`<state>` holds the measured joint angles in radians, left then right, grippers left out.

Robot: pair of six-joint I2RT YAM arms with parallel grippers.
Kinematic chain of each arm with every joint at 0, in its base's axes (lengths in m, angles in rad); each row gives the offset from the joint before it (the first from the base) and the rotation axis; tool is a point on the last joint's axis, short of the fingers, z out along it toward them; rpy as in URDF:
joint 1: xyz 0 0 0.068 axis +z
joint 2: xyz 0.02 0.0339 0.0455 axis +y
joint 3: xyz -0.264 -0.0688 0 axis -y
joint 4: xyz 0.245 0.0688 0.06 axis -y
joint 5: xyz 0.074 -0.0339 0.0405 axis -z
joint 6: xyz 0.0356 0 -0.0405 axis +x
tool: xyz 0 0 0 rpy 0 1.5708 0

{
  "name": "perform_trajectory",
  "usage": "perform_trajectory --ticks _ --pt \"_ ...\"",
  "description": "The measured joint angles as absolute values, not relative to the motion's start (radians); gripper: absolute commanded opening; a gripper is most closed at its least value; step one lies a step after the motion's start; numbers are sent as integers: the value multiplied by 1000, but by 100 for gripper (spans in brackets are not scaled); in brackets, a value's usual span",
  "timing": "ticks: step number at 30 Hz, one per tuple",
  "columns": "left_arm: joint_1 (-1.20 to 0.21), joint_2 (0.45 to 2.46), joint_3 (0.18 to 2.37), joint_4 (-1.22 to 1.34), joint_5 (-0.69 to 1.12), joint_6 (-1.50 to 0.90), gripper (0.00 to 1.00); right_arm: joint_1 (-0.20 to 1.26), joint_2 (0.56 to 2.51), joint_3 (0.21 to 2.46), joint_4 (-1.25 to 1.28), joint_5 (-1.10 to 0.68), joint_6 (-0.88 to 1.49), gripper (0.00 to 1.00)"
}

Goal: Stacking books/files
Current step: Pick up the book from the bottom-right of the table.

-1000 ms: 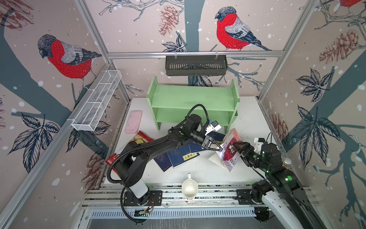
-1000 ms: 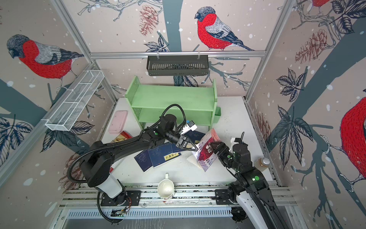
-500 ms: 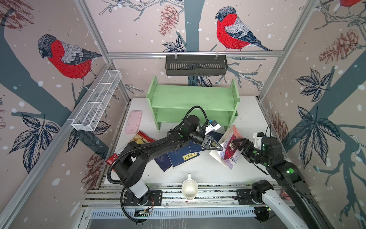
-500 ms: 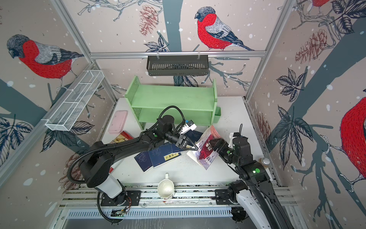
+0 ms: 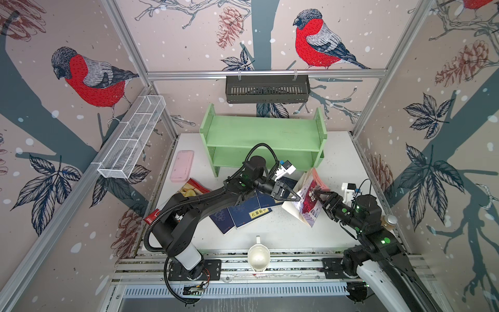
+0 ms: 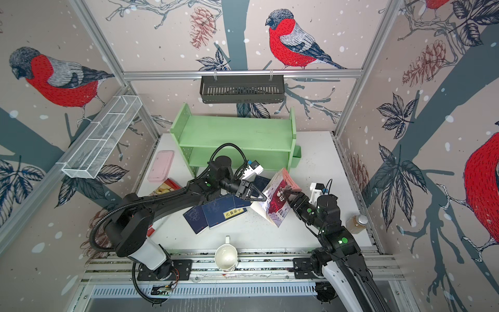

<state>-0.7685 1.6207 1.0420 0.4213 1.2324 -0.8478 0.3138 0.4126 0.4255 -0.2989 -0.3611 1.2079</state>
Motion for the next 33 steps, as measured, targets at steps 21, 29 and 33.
perform_trajectory --ticks 21,29,33 --pt "-754 1609 1080 82 1024 -543 19 307 372 392 -192 -361 1238 4" --pt "-749 1586 1108 -27 921 -466 54 300 384 402 -148 -365 1253 2" --pt "-730 1546 1132 -105 825 -401 64 296 388 414 -131 -355 1258 2"
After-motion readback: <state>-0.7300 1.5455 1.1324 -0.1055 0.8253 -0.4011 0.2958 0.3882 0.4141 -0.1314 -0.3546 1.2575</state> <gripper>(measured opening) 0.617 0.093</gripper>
